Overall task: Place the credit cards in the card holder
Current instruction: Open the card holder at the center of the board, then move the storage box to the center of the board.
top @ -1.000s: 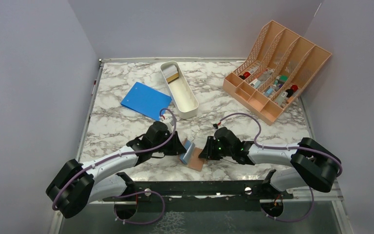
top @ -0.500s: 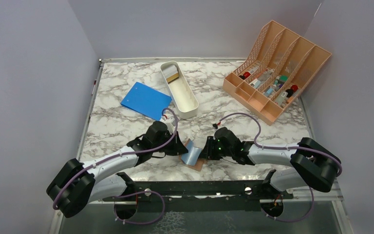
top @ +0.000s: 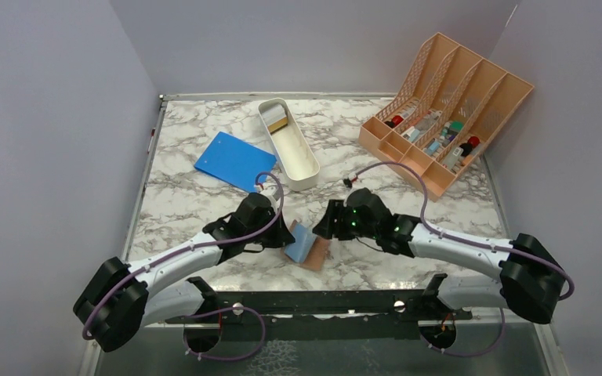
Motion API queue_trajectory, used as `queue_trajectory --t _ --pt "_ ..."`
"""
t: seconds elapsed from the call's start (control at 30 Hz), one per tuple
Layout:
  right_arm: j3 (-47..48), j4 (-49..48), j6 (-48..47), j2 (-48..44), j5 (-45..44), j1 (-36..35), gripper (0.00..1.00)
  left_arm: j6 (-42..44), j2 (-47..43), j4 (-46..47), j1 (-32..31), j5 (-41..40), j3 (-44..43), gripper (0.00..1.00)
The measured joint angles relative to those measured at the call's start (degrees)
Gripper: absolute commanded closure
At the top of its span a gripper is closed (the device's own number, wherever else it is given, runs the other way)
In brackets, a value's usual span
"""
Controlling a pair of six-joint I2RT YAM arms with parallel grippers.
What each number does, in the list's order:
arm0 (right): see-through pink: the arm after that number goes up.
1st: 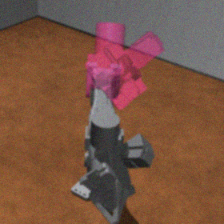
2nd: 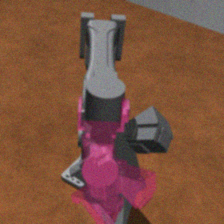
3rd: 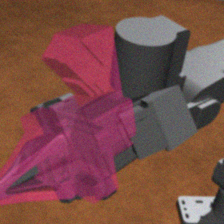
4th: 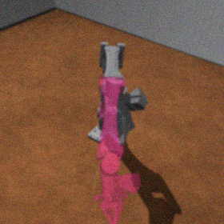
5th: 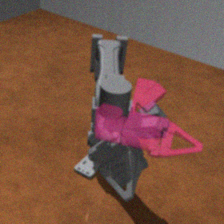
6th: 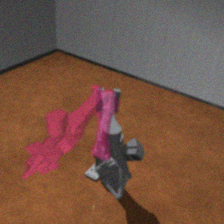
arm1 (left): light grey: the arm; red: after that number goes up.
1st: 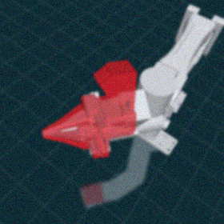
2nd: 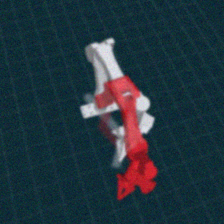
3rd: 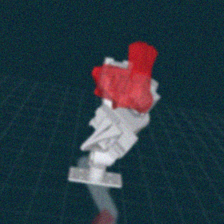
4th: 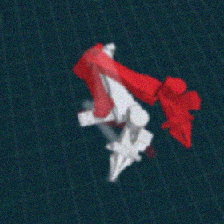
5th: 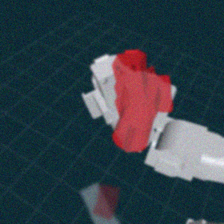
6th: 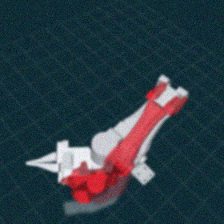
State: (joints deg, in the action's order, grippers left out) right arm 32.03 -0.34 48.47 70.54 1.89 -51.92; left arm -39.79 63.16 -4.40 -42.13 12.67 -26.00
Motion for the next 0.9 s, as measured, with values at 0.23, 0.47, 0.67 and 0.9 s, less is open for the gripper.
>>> queue_trajectory --t 0.23,0.47,0.67,0.9 --pt "21.4 6.3 -9.1 8.6 -9.3 1.2 0.31 1.1 -2.9 -7.1 0.0 -6.2 -2.4 1.00" --pt "38.6 10.1 -18.5 24.2 -15.2 5.4 0.34 1.9 -4.6 -11.6 0.0 -9.2 -3.6 1.00" --pt "49.4 13.6 -25.6 36.4 -16.1 9.5 0.42 2.8 -5.1 -12.8 0.0 -9.3 -3.9 1.00" --pt "58.2 18.6 -29.2 44.7 -18.7 10.3 0.50 3.0 -7.0 -13.3 0.0 -9.1 -4.5 1.00"
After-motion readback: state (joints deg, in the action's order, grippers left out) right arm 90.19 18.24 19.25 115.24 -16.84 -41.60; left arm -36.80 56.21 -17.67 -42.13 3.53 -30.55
